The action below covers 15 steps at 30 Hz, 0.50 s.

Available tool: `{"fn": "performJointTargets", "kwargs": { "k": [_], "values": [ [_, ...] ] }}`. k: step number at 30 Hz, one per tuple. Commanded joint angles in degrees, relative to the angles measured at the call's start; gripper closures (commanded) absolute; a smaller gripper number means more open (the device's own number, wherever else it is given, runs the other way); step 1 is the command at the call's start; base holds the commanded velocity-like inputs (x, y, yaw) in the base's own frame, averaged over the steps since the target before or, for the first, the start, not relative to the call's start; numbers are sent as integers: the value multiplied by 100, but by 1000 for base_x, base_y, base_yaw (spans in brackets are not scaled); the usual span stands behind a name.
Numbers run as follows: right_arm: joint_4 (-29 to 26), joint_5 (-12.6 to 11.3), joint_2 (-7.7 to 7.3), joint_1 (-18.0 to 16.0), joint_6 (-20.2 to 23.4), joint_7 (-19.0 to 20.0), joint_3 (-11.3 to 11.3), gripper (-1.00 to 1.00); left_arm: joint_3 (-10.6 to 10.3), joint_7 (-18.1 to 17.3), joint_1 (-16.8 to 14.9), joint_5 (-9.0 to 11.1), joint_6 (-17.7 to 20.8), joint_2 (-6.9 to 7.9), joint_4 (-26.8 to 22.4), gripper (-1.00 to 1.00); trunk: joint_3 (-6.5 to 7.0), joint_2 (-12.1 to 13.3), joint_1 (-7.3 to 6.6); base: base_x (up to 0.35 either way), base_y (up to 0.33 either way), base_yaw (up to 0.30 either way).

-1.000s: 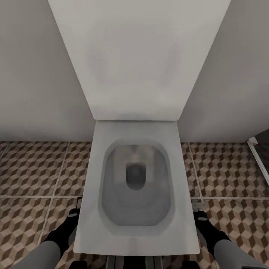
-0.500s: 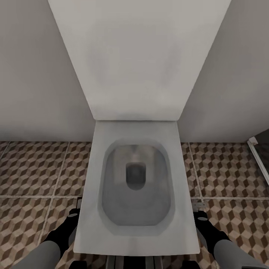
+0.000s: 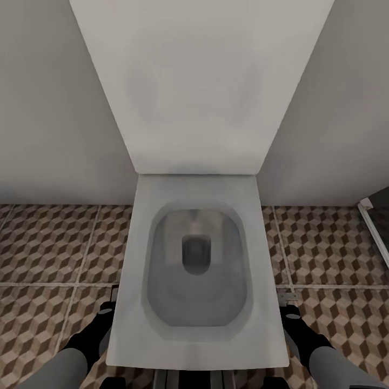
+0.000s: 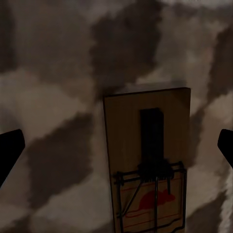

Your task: Take the four mousetraps from the cabinet in the bathroom and place them on the bathroom floor. Make sure all four end up on the same floor surface, and ensure that at least two of them are either under or directly next to the same bathroom sink.

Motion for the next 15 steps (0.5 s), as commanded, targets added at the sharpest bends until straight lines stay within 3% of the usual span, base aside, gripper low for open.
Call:
{"fn": "performJointTargets", "kwargs": {
  "k": [1, 15],
  "values": [
    [-13, 44, 2, 1, 39, -8, -14, -100, -50, 44, 0, 37, 33, 7, -15, 100, -3, -1, -1, 0, 0, 0],
    [-13, 47, 2, 1, 39, -8, -14, -100, -68, 30, 0, 18, 25, 20, -13, 100, -3, -1, -1, 0, 0, 0]
  ]
}}
